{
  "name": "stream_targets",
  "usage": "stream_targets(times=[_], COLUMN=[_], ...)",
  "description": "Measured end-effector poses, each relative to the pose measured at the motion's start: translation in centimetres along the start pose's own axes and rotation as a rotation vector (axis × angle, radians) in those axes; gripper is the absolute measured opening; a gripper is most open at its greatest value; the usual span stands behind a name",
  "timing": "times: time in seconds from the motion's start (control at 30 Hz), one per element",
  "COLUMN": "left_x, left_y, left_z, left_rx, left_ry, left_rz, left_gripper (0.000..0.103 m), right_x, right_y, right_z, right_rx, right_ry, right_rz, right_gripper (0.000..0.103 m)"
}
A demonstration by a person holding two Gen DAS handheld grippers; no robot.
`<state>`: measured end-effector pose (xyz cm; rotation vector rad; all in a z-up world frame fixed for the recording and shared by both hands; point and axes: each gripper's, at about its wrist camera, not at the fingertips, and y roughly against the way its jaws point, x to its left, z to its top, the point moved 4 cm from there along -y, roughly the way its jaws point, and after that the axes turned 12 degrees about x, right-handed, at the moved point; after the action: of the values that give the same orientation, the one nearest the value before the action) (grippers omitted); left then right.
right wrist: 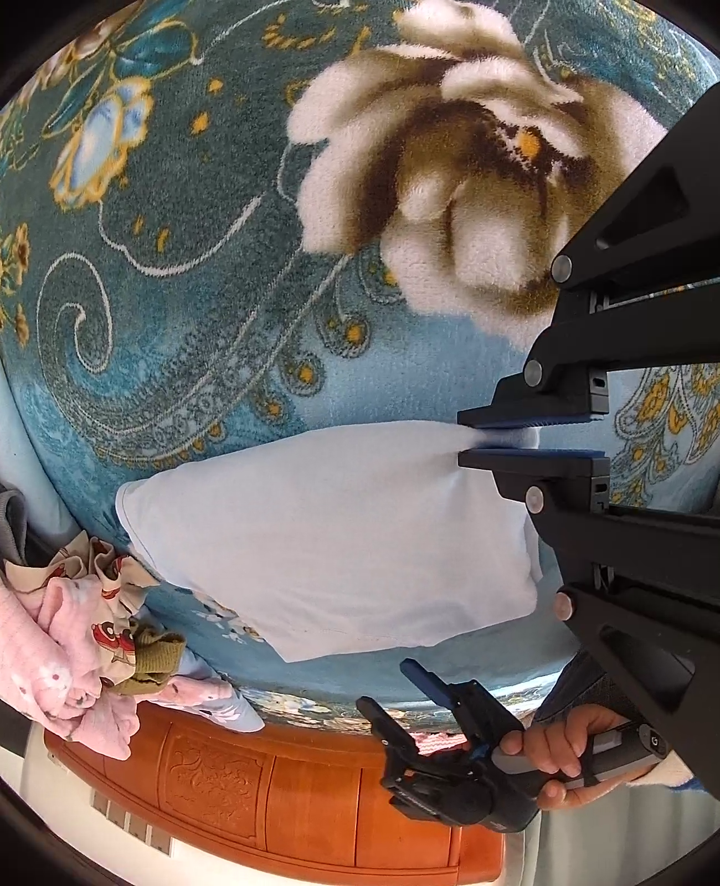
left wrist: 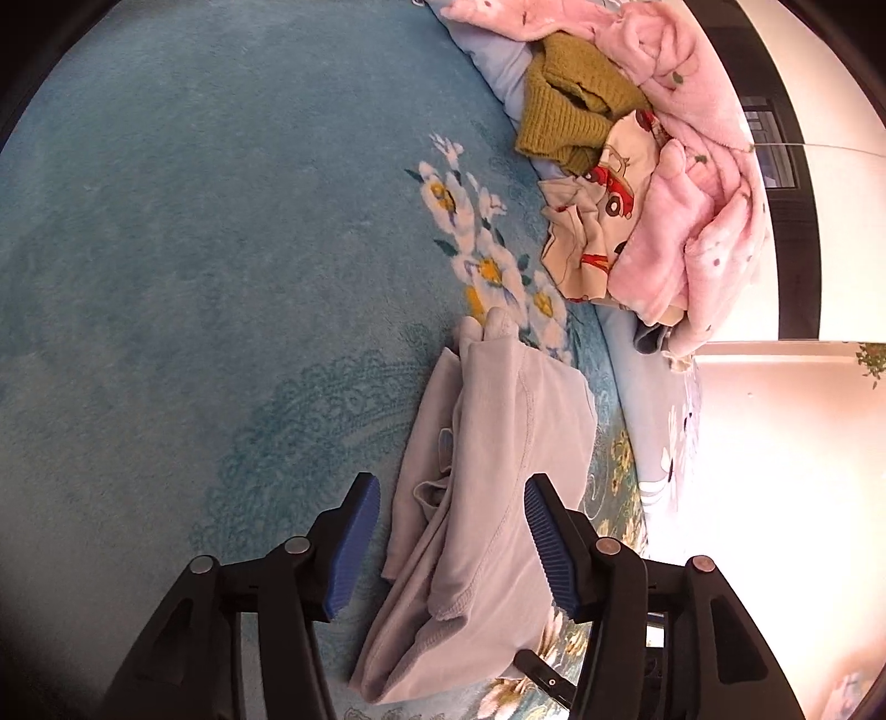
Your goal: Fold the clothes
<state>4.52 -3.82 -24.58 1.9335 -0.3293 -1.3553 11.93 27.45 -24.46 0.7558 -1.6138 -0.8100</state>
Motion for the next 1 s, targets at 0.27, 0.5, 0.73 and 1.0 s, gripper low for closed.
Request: stream_targets(times=[0.27,0.5,0.73,1.0], left_x=[-0.9,-2.4,-2.9,-4.4], left_y=[-4.2,-5.3,-5.6,0.7], left_z=[2.8,3.7,3.1,1.9], left_rx=[0.108,0.1,0.065,-0.088], left_ry=[-0.064,-0.099,-0.145,-0.164], left_rz=[0.164,0.12,0.174,0.097], left_gripper=[0.064,0.053,0.019,0.015], right_x=[-0.6,-1.1,-1.1,2.0], right_y=[-0.6,-1.0,-0.7,2.5], right_z=[0.3,0.3,0.3,2.6], right_rx=[0.04,0.056,0.061,0.016], right_ry=[-0.002,-0.043,-0.05,0.038], right_rz=[0.011,0.037,0.038,0.059], right_gripper=[0.007,0.008,0.008,0.007])
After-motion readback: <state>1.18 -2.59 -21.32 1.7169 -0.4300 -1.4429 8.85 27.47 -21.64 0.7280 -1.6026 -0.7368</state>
